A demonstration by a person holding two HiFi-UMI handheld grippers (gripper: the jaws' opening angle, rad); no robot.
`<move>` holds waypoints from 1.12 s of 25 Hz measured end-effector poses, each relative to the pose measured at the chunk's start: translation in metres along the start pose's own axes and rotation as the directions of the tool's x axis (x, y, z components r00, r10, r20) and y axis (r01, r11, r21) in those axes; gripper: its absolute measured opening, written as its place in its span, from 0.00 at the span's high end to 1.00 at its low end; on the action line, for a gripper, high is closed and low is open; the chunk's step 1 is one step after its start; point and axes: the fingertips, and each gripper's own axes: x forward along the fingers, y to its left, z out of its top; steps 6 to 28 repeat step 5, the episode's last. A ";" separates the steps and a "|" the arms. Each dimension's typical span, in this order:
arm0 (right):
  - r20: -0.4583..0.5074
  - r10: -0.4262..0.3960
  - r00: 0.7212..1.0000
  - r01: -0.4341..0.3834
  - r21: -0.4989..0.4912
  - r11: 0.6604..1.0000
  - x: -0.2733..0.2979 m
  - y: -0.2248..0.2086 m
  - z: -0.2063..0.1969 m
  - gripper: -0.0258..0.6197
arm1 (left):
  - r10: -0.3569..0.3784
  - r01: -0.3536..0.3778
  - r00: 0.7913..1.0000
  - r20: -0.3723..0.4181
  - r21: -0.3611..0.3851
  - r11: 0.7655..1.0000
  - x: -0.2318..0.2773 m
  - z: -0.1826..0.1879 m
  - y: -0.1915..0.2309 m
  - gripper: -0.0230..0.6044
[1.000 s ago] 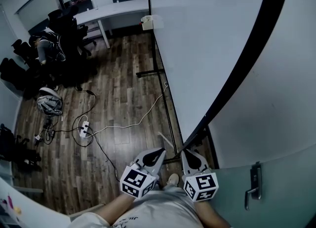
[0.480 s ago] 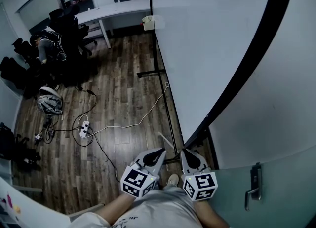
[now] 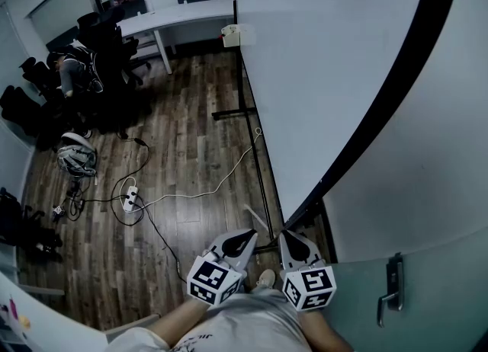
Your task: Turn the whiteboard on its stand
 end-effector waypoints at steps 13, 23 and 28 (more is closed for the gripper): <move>-0.005 -0.008 1.000 0.008 -0.017 1.000 -0.002 0.000 0.001 0.95 | 0.000 0.000 1.000 -0.002 0.001 1.000 -0.001 0.001 -0.002 0.95; -0.005 -0.008 1.000 0.008 -0.017 1.000 -0.002 0.000 0.001 0.95 | 0.000 0.000 1.000 -0.002 0.001 1.000 -0.001 0.001 -0.002 0.95; -0.005 -0.008 1.000 0.008 -0.017 1.000 -0.002 0.000 0.001 0.95 | 0.000 0.000 1.000 -0.002 0.001 1.000 -0.001 0.001 -0.002 0.95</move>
